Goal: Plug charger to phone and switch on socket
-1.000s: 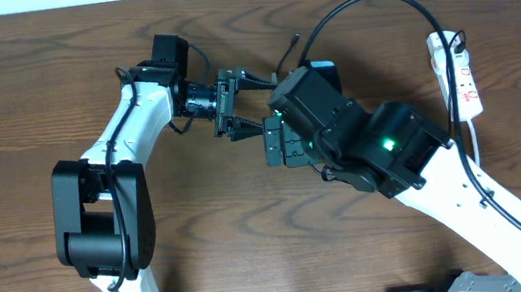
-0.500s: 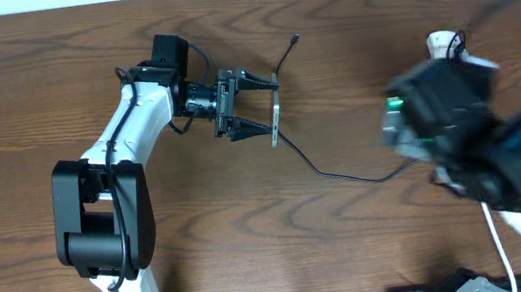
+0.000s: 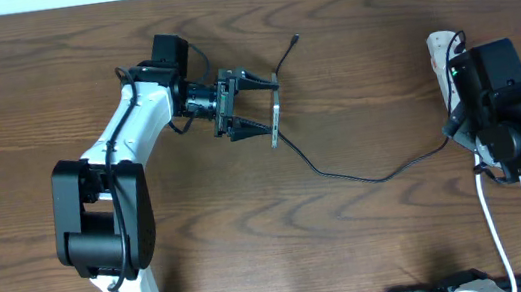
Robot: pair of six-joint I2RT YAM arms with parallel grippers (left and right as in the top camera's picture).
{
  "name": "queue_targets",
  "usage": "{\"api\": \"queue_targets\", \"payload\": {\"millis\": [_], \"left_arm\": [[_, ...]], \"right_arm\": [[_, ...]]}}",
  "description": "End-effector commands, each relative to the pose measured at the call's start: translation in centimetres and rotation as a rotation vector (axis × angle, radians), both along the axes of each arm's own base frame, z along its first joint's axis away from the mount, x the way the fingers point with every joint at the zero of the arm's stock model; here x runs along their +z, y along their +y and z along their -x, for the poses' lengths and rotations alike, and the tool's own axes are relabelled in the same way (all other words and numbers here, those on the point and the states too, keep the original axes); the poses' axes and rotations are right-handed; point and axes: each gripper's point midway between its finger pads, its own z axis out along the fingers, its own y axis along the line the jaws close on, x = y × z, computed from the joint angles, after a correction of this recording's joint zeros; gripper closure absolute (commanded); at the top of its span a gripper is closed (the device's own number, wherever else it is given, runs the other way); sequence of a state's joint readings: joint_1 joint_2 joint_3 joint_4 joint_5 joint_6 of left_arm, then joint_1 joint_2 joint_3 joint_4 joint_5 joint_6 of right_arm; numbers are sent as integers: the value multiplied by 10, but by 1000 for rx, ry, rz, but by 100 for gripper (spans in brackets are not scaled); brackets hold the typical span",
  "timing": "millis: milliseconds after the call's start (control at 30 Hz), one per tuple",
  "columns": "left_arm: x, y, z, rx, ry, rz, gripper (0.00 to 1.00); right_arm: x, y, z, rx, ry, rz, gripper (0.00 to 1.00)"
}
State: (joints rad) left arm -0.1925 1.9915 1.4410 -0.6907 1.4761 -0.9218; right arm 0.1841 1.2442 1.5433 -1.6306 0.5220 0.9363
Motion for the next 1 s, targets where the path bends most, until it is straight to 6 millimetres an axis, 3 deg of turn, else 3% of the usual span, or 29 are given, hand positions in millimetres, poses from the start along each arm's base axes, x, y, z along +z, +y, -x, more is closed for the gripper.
{"api": "queue_targets", "payload": {"millis": [0,567,967], "left_arm": [[24,1,4,-14,-18,74,34],[27,0,1,-16,-33,89,35],[27,0,1,-17,-36,90,34]], "right_arm": [[0,-6,1,-31,-6,21,1],[-9,12,2,-4,16,-89,1],[-10,13,2,-3,17,-96,1]]}}
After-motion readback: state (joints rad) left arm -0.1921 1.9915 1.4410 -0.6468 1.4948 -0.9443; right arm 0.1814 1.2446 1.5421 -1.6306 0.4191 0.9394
